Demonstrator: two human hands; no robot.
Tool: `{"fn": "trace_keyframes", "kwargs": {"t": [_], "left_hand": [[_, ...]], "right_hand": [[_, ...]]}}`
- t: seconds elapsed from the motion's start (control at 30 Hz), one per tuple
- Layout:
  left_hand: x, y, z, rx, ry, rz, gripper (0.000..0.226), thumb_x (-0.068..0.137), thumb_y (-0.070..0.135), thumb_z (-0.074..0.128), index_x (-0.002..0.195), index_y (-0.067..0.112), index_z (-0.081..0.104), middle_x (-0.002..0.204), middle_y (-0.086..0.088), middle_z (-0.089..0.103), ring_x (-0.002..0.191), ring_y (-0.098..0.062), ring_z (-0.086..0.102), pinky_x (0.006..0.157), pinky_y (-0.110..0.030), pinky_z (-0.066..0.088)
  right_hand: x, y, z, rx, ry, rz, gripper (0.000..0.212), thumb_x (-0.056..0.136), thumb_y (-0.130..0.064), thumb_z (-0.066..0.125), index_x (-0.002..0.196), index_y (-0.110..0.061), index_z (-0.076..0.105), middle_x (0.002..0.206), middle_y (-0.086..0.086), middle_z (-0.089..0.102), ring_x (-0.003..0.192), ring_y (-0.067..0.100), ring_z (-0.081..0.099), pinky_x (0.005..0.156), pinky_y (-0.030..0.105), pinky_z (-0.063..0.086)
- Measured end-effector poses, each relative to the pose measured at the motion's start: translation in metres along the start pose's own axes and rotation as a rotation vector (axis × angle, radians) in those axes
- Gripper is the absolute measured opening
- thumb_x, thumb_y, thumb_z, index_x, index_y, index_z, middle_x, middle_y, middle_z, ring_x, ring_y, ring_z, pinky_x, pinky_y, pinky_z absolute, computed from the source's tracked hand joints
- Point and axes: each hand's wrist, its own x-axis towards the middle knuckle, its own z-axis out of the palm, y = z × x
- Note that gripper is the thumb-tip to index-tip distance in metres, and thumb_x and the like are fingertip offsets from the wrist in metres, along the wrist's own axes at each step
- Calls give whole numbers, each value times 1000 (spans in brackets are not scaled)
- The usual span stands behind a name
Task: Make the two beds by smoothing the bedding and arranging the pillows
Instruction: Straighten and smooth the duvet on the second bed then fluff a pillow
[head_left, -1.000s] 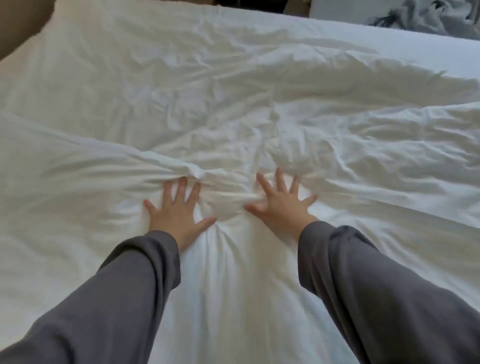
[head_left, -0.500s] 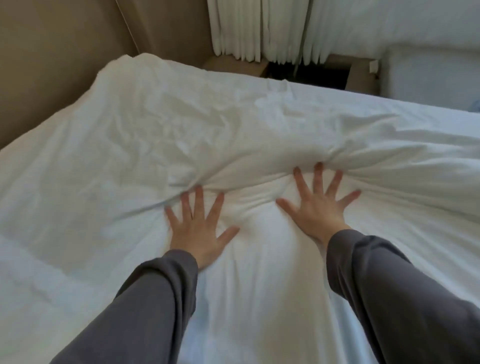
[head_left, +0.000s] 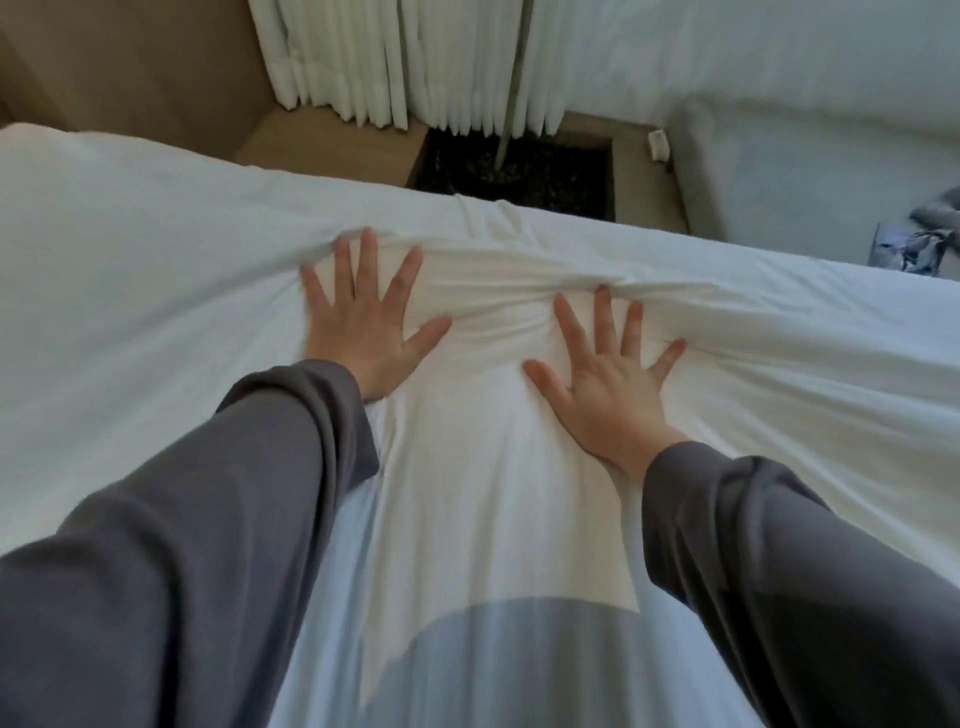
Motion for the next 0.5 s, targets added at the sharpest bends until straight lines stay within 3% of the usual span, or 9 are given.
{"fn": "trace_keyframes", "kwargs": {"t": [0.2, 0.33, 0.43, 0.5], "left_hand": [[27, -31, -3, 102, 32, 121, 85, 83, 73, -9, 154, 27, -4, 161, -13, 3, 148, -35, -3, 114, -63, -1], [38, -34, 1, 162, 87, 154, 80, 90, 68, -4, 152, 20, 15, 152, -16, 26, 142, -37, 19, 112, -66, 7], [43, -33, 0, 139, 112, 178, 76, 91, 66, 8, 147, 18, 27, 144, -18, 35, 135, -38, 28, 110, -67, 10], [46, -33, 2, 128, 141, 178, 74, 90, 64, 14, 145, 17, 30, 140, -18, 37, 134, -37, 29, 109, -67, 11]], "right_hand": [[22, 15, -31, -78, -77, 65, 80, 86, -78, 14, 152, -39, -7, 163, -7, -12, 149, 29, -12, 108, 73, -7], [34, 31, -40, -111, -105, 91, 90, 81, -83, 21, 152, -38, -10, 163, -4, -10, 149, 31, -11, 109, 73, -5], [33, 31, -31, -92, -23, 34, 92, 81, -82, 27, 152, -37, -11, 163, 0, -2, 150, 27, -8, 112, 68, -6], [29, 31, -21, -86, 96, -16, 90, 82, -79, 27, 154, -33, 0, 161, 3, 12, 150, 25, 5, 115, 64, -2]]}}
